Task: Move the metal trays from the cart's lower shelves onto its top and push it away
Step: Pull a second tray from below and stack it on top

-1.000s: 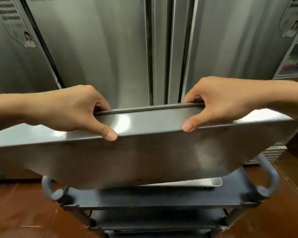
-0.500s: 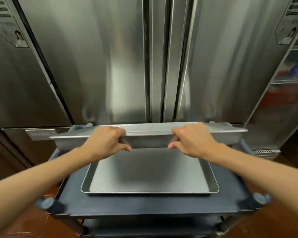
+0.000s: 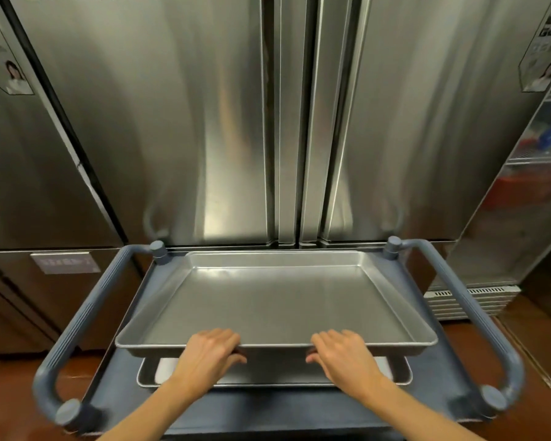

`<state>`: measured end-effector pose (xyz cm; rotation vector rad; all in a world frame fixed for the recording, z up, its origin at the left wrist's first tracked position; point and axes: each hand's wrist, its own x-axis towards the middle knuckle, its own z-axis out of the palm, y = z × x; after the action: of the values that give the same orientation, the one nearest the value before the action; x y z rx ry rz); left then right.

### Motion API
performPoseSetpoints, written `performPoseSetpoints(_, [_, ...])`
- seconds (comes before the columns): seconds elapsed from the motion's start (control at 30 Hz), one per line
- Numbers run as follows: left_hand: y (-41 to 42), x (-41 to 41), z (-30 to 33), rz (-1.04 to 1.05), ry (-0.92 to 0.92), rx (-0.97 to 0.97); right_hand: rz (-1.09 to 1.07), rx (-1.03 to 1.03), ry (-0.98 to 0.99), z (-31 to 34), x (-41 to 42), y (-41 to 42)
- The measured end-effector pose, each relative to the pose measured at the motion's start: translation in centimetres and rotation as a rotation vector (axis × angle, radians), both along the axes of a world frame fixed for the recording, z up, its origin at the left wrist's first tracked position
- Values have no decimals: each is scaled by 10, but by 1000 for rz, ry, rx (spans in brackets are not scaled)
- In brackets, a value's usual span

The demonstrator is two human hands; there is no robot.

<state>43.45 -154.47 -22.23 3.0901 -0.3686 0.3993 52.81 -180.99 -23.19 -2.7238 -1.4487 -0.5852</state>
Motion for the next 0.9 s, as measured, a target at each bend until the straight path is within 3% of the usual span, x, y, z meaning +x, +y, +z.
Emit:
performPoseSetpoints(0.43, [-5, 0, -64, 98, 184, 116, -176, -265, 245, -57, -12, 4])
performPoseSetpoints(0.6, [0, -4, -80, 148, 245, 65, -184, -256, 281, -72, -9, -3])
performPoseSetpoints(0.7, [4, -3, -90, 273, 335, -80, -206, -246, 270, -71, -7, -1])
performPoseSetpoints(0.9, [7, 1, -92, 349, 410, -176, -233, -193, 421, -72, 5, 9])
